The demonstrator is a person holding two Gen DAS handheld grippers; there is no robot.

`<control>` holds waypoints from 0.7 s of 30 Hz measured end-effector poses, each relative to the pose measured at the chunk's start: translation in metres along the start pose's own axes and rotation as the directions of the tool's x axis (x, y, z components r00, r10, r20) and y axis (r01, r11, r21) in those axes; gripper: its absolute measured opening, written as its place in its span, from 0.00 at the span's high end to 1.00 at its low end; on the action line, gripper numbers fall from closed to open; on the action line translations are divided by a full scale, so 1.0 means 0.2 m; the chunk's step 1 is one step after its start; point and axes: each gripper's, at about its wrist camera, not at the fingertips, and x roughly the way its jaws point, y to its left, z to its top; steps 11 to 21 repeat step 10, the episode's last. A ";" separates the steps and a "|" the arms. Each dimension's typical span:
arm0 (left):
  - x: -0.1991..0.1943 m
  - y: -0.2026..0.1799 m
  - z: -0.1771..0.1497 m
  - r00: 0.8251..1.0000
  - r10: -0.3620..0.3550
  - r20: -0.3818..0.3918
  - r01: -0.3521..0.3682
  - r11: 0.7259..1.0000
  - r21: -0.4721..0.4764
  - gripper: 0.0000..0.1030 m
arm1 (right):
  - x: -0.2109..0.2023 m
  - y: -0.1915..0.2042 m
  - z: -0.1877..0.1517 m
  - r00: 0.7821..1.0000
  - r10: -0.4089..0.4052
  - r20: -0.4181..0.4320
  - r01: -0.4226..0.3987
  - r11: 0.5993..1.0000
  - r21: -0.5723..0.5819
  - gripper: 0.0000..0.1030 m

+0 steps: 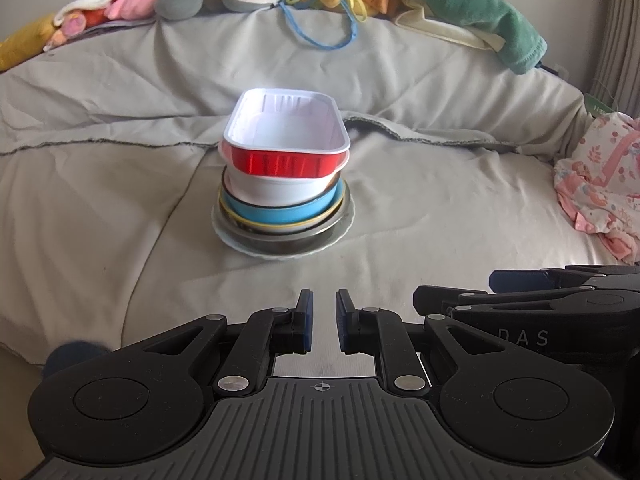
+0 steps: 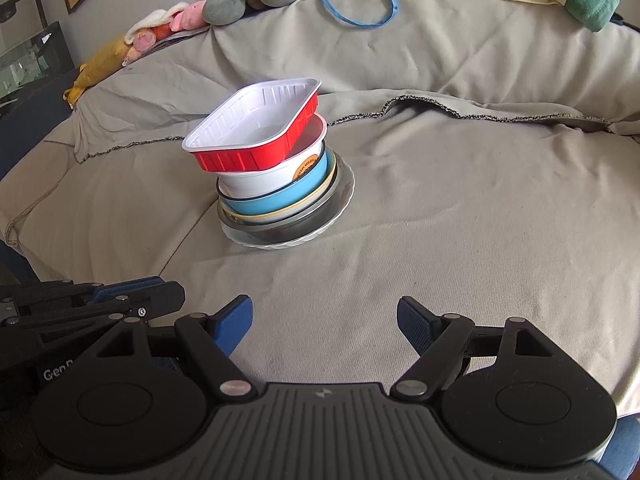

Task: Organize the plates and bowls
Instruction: 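Open both grippers and pull back from the stack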

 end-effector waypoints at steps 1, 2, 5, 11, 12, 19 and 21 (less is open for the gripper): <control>0.00 0.00 0.00 1.000 0.000 0.000 0.000 1.000 -0.001 0.84 | 0.00 0.00 0.00 1.000 0.000 0.000 0.000 1.000 0.001 0.22; 0.00 0.00 0.00 1.000 0.001 0.000 -0.001 1.000 -0.001 0.84 | 0.00 0.00 0.00 1.000 0.001 -0.001 -0.001 1.000 0.000 0.22; 0.00 0.00 0.00 1.000 0.000 0.001 0.000 1.000 -0.002 0.84 | 0.00 0.00 0.00 1.000 0.002 -0.001 -0.002 1.000 0.001 0.22; 0.03 0.01 0.01 0.999 0.039 0.015 -0.039 0.999 -0.029 0.83 | 0.01 -0.01 0.01 1.000 0.016 0.000 -0.016 1.000 0.007 0.22; 0.03 0.01 0.01 0.999 0.039 0.015 -0.039 0.999 -0.029 0.83 | 0.01 -0.01 0.01 1.000 0.016 0.000 -0.016 1.000 0.007 0.22; 0.03 0.01 0.01 0.999 0.039 0.015 -0.039 0.999 -0.029 0.83 | 0.01 -0.01 0.01 1.000 0.016 0.000 -0.016 1.000 0.007 0.22; 0.03 0.01 0.01 0.999 0.039 0.015 -0.039 0.999 -0.029 0.83 | 0.01 -0.01 0.01 1.000 0.016 0.000 -0.016 1.000 0.007 0.22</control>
